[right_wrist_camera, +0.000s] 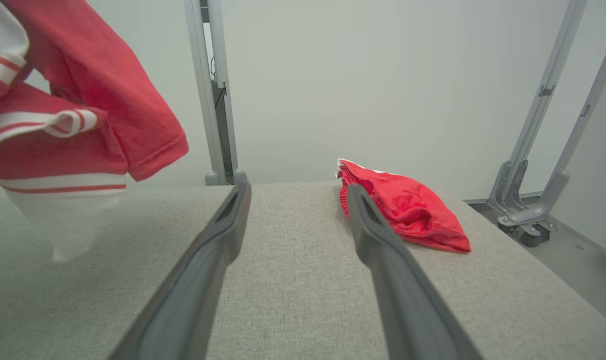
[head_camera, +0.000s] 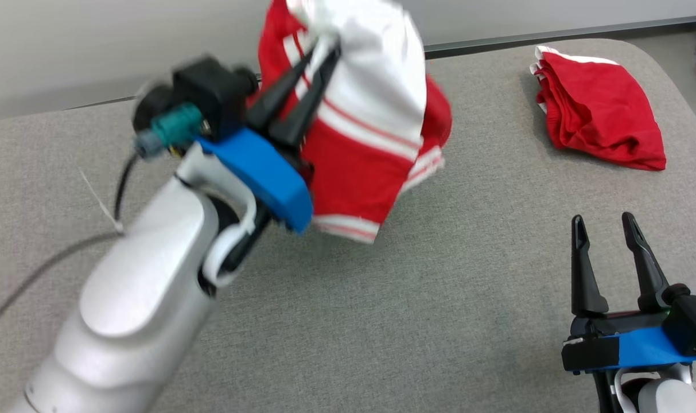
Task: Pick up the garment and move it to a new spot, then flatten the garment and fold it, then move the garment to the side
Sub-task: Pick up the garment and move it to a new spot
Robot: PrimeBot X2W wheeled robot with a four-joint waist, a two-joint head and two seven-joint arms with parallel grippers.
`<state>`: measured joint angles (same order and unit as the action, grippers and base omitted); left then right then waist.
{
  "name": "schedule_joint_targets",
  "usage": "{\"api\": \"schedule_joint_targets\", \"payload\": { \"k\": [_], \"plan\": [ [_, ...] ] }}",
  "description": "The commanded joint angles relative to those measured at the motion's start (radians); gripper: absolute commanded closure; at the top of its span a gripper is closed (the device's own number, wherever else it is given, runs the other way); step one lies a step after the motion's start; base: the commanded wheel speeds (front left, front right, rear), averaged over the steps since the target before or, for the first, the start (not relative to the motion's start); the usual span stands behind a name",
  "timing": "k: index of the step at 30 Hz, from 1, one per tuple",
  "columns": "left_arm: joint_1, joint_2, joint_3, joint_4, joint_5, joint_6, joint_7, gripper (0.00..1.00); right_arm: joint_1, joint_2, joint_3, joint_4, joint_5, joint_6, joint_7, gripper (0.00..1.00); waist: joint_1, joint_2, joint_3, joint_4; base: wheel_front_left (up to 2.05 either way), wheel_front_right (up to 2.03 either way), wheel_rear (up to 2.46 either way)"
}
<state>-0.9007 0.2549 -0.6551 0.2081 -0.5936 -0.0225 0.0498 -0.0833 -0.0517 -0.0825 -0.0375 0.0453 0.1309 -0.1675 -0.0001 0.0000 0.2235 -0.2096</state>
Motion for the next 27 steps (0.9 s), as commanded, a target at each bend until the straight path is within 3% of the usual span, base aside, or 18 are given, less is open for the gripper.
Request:
{"api": "schedule_joint_targets", "payload": {
  "k": [1, 14, 15, 19, 27],
  "plan": [
    [0.032, 0.0, -0.005, -0.006, -0.006, 0.006, -0.003, 1.0, 0.004, 0.002, -0.002, 0.004, 0.006, 0.0, -0.006, 0.0, 0.0001, 0.0, -0.002, 0.003, 0.0, 0.0, 0.0],
    [0.402, 0.021, -0.11, 0.018, -0.013, 0.059, -0.083, 1.0, 0.021, 0.002, -0.004, 0.026, -0.005, 0.0, -0.003, 0.0, 0.0001, 0.0, -0.024, 0.033, 0.0, 0.0, 0.0],
    [0.413, 0.021, -0.114, 0.023, -0.009, 0.063, -0.092, 0.04, 0.022, 0.002, -0.002, 0.029, -0.006, 0.0, -0.003, 0.0, 0.0001, 0.0, -0.029, 0.037, 0.0, 0.0, 0.0],
    [0.438, 0.017, -0.092, 0.016, 0.002, 0.085, -0.177, 0.0, 0.029, 0.002, 0.003, 0.041, -0.009, 0.0, -0.001, 0.0, 0.0001, 0.0, -0.055, 0.057, 0.0, 0.0, 0.0],
    [0.481, 0.081, -0.008, -0.022, 0.038, 0.144, -0.292, 0.0, 0.062, 0.002, 0.018, 0.066, -0.009, 0.0, -0.001, 0.0, 0.0001, 0.0, -0.112, 0.103, 0.0, 0.0, 0.0]
  ]
}}
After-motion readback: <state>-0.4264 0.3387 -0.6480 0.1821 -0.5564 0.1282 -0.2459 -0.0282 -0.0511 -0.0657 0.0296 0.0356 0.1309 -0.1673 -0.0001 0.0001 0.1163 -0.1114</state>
